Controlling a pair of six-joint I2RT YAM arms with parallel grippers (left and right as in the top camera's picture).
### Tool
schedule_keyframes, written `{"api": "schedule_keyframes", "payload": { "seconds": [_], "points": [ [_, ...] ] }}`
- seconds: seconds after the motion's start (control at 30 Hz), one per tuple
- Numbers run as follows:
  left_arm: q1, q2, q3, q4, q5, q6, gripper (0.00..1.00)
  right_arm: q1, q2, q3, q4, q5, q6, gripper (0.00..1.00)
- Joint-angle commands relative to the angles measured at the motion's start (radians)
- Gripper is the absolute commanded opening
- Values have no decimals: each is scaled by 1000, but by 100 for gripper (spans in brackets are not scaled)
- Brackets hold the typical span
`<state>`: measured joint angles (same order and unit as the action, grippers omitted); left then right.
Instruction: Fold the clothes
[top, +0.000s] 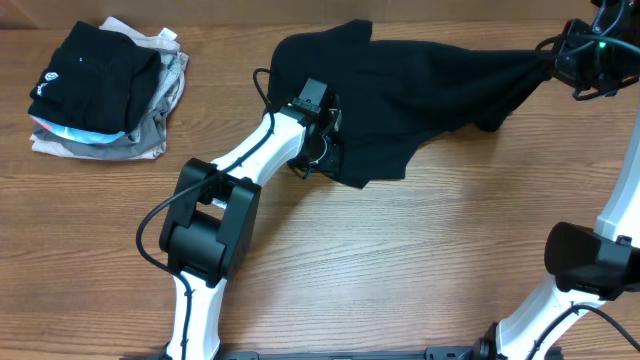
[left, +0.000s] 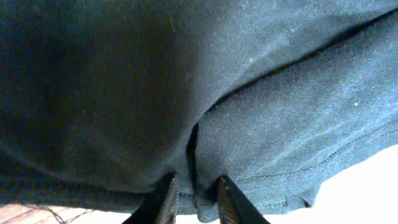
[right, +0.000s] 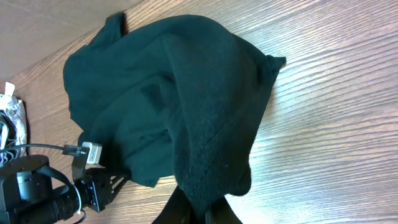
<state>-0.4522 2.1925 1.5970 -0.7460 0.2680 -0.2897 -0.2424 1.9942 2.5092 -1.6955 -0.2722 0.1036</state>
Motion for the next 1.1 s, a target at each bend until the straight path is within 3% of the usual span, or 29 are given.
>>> {"api": "schedule_keyframes", "payload": {
  "seconds": [0.0, 0.37, 0.6, 1.07],
  "points": [
    [-8, 27, -10, 1, 2, -3, 21, -10, -30, 10, 2, 9, -8, 5],
    [-8, 27, -10, 0, 22, -6, 4, -10, -30, 10, 2, 10, -8, 5],
    [-5, 11, 42, -9, 69, 32, 4, -17, -30, 10, 2, 10, -8, 5],
    [53, -67, 441, -431, 8, 143, 4, -33, -36, 10, 2, -2, -2, 4]
  ]
}}
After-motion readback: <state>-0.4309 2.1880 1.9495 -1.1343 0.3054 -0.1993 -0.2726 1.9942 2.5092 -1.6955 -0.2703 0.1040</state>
